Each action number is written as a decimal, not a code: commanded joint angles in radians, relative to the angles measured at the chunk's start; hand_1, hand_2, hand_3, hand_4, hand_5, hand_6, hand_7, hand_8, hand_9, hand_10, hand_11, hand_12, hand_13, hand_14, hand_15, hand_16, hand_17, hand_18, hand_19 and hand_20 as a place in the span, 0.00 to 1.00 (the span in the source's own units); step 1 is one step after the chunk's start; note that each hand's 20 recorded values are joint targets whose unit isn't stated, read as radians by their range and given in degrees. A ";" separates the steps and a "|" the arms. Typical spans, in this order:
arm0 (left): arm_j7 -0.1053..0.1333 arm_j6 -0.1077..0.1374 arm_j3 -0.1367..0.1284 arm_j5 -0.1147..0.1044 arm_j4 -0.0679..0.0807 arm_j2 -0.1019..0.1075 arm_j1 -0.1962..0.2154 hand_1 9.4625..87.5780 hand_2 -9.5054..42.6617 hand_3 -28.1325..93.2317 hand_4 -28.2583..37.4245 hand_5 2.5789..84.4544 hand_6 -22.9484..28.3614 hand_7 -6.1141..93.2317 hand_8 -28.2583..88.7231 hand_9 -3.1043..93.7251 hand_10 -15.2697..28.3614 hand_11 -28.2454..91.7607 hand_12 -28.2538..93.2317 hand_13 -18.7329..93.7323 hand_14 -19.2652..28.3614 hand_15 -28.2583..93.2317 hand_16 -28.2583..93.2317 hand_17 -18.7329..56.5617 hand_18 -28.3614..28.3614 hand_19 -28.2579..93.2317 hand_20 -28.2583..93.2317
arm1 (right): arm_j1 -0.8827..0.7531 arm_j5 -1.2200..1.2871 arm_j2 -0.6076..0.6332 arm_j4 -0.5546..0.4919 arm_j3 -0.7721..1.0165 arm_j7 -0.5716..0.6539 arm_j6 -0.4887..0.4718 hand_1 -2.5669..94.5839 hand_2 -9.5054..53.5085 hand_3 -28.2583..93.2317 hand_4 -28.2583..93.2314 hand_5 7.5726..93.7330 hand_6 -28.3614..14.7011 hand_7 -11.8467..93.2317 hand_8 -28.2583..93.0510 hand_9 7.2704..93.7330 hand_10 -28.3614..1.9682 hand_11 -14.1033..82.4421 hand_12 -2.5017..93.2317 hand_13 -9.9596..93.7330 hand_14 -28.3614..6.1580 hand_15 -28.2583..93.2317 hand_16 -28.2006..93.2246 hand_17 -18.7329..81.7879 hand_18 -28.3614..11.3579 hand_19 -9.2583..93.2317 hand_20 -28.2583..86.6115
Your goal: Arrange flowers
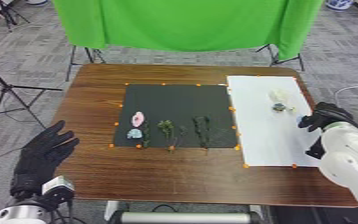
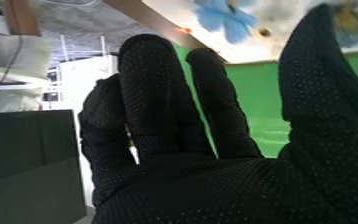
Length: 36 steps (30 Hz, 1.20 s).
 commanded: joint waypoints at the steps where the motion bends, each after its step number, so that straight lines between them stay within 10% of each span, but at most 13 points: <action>1: -0.013 -0.007 0.006 0.004 0.005 -0.005 -0.008 0.20 0.35 0.90 0.12 0.41 0.64 0.21 0.15 0.39 0.82 0.49 0.30 0.39 0.96 0.65 0.15 0.15 0.90 0.75 0.17 | 0.110 0.022 0.019 0.050 -0.089 0.053 0.041 0.32 0.03 0.96 0.00 0.47 0.50 0.29 0.12 0.52 0.28 0.40 0.17 0.65 0.44 0.91 0.29 0.45 0.13 1.00 0.61; 36: -0.007 -0.011 0.019 0.001 0.017 -0.009 -0.031 0.20 0.35 0.90 0.12 0.41 0.64 0.21 0.15 0.39 0.83 0.49 0.30 0.39 0.96 0.65 0.15 0.15 0.90 0.75 0.17 | 0.352 0.007 -0.024 0.172 -0.374 0.056 0.075 0.32 0.02 0.95 0.00 0.45 0.56 0.29 0.11 0.54 0.33 0.41 0.17 0.66 0.43 0.91 0.30 0.46 0.12 1.00 0.62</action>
